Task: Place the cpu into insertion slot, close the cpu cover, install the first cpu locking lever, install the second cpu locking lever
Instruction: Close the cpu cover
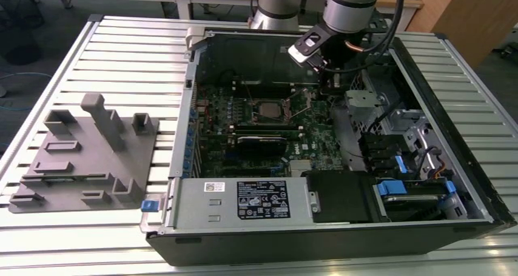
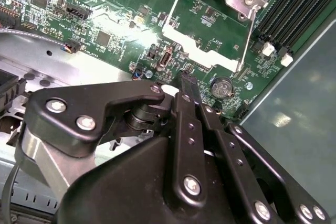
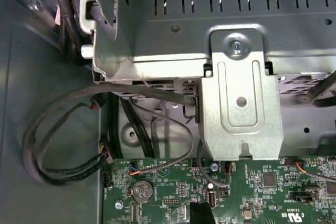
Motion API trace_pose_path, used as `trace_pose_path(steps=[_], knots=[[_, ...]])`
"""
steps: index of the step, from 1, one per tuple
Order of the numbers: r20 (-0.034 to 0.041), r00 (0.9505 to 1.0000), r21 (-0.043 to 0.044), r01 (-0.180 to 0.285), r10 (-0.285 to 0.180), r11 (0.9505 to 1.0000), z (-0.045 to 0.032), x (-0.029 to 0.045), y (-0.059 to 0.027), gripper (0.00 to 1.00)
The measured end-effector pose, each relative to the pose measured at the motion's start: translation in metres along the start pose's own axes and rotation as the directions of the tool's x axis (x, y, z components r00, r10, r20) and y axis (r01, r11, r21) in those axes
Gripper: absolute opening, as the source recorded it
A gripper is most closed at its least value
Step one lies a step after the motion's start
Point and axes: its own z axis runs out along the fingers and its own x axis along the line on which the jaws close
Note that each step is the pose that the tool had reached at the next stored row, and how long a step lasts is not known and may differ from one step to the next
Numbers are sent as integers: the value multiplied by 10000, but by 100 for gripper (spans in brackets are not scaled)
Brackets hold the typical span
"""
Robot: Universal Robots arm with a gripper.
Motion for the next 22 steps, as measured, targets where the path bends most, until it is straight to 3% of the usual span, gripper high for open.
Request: trace_pose_path(steps=[7, 12, 19, 22], knots=[[-2, 10000, -80, -3, 3, 10000, -5, -12, -215, 10], [-9, 10000, -231, -6, 6, 9997, -15, -24, -441, 10], [-25, 10000, -508, -16, 15, 9987, -27, -40, -759, 10], [-27, 10000, -539, -18, 16, 9985, -26, -42, -811, 10]])
